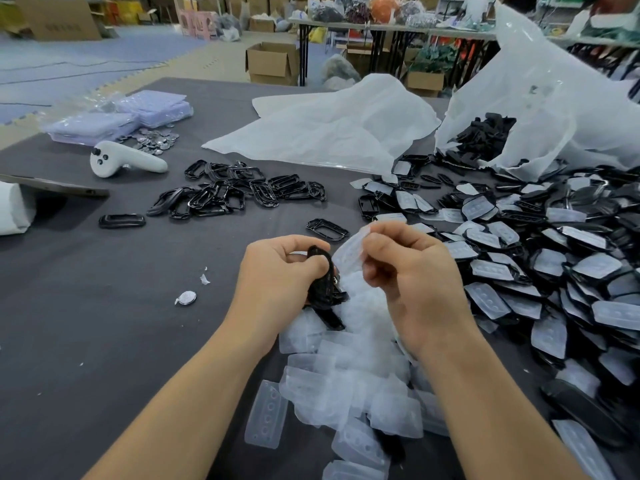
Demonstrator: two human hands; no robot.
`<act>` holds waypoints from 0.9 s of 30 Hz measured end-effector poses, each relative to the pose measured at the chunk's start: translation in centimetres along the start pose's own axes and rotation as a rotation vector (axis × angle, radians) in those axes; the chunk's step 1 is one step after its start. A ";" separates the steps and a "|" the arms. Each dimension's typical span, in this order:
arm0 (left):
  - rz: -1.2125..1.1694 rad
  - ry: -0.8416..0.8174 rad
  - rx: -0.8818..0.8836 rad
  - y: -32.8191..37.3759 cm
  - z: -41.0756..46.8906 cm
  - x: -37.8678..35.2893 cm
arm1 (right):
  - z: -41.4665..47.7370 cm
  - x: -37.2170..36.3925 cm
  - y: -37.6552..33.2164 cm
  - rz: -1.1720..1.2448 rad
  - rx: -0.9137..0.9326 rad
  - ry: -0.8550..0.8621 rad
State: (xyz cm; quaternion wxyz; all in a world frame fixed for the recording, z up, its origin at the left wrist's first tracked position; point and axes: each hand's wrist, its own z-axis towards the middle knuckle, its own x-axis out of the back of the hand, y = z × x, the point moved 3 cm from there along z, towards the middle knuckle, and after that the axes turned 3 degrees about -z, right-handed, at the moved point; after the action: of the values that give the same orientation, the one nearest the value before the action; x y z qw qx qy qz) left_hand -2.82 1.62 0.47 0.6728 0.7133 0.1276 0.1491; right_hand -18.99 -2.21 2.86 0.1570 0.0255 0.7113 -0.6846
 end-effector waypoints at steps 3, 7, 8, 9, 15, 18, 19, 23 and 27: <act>0.021 -0.095 -0.061 0.4 -0.5 -0.3 | -0.4 -0.8 0.3 -0.171 0.021 -0.134; -0.030 -0.140 -0.040 0.6 -0.7 -0.5 | -0.6 -1.1 0.5 -0.497 0.178 -0.014; -0.048 -0.143 -0.009 0.6 -0.7 -0.6 | -0.7 -1.1 0.5 -0.545 0.223 0.017; -0.071 -0.153 0.025 0.6 -0.7 -0.6 | -0.7 -1.1 0.5 -0.577 0.257 0.035; -0.248 -0.217 0.157 0.4 -0.5 -0.5 | -0.8 -1.1 0.5 -0.696 0.321 0.059; -0.306 -0.235 0.184 0.4 -0.5 -0.7 | -0.9 -1.1 0.5 -0.749 0.359 0.084; -0.307 -0.240 0.187 0.4 -0.5 -0.7 | -1.0 -1.1 0.5 -0.769 0.374 0.094; -0.301 -0.270 0.192 0.2 -0.4 -0.7 | -1.1 -1.2 0.7 -0.814 0.417 0.133; -0.309 -0.289 0.158 0.4 -0.3 -0.7 | -1.1 -1.2 0.7 -0.812 0.446 0.161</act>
State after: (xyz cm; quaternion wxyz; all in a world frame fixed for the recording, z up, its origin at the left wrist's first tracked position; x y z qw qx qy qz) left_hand -3.56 1.63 0.87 0.6409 0.7498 0.1488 -0.0701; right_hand -17.89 -0.91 2.49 -0.1888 -0.1689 0.5093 -0.8225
